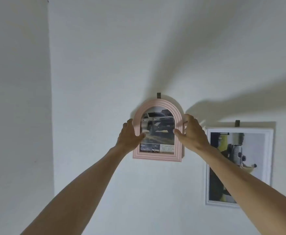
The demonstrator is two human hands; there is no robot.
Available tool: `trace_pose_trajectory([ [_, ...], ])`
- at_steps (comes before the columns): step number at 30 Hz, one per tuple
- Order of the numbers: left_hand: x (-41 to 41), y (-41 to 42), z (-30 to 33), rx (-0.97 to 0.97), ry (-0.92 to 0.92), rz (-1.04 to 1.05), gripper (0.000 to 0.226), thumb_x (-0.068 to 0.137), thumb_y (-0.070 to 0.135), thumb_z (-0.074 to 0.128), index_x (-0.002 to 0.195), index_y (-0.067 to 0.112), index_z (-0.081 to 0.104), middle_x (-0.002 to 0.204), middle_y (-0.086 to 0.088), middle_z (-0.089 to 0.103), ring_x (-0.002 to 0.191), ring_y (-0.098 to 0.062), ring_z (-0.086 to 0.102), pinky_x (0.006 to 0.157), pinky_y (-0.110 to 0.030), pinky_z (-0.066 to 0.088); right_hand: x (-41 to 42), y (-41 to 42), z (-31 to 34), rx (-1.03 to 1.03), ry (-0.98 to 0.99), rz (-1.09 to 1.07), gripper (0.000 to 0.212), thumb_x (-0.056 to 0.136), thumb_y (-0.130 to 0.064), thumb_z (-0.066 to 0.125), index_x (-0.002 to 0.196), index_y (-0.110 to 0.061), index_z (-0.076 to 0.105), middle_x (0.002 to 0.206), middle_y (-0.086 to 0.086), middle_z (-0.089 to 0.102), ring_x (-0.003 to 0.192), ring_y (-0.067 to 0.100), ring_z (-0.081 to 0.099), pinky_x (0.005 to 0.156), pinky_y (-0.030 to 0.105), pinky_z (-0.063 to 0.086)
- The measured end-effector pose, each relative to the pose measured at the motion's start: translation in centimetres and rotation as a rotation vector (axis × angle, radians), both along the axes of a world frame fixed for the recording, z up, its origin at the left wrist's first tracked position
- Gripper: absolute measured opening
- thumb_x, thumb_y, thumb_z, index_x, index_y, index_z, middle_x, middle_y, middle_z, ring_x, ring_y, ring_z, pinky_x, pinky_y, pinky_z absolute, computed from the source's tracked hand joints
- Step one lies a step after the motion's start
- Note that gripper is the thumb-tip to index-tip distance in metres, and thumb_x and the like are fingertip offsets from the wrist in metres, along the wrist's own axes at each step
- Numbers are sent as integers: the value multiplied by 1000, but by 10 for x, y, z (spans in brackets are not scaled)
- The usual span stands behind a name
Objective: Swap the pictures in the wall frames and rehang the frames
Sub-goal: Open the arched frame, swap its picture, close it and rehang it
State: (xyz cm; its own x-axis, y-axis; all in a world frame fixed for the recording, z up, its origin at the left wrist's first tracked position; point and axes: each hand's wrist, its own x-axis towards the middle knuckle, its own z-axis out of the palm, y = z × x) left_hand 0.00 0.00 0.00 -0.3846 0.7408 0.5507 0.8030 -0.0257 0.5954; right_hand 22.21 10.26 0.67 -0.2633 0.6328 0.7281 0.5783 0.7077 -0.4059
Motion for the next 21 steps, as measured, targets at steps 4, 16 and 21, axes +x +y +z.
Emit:
trace_pose_trajectory([
  [4,-12,7,1,92,-114,-53,67,88,25,70,145,18,35,135,-9,53,124,-28,51,104,-45,44,-13,0,-2,-71,94,-2,37,83,-33,72,111,-25,50,105,0,59,89,16,59,74,35,50],
  [16,-30,-20,6,194,-185,-203,55,82,22,76,132,25,53,105,-2,64,99,-21,62,86,-32,49,-5,-33,-1,-240,323,52,46,84,-28,76,123,-28,54,108,-3,67,98,19,65,87,42,55],
  [21,-32,-34,-13,117,-209,-292,59,78,27,80,131,27,54,102,-1,65,90,-24,65,83,-41,55,3,-56,-19,-315,334,39,43,84,-28,74,122,-32,54,109,-7,64,103,17,63,88,44,56],
])
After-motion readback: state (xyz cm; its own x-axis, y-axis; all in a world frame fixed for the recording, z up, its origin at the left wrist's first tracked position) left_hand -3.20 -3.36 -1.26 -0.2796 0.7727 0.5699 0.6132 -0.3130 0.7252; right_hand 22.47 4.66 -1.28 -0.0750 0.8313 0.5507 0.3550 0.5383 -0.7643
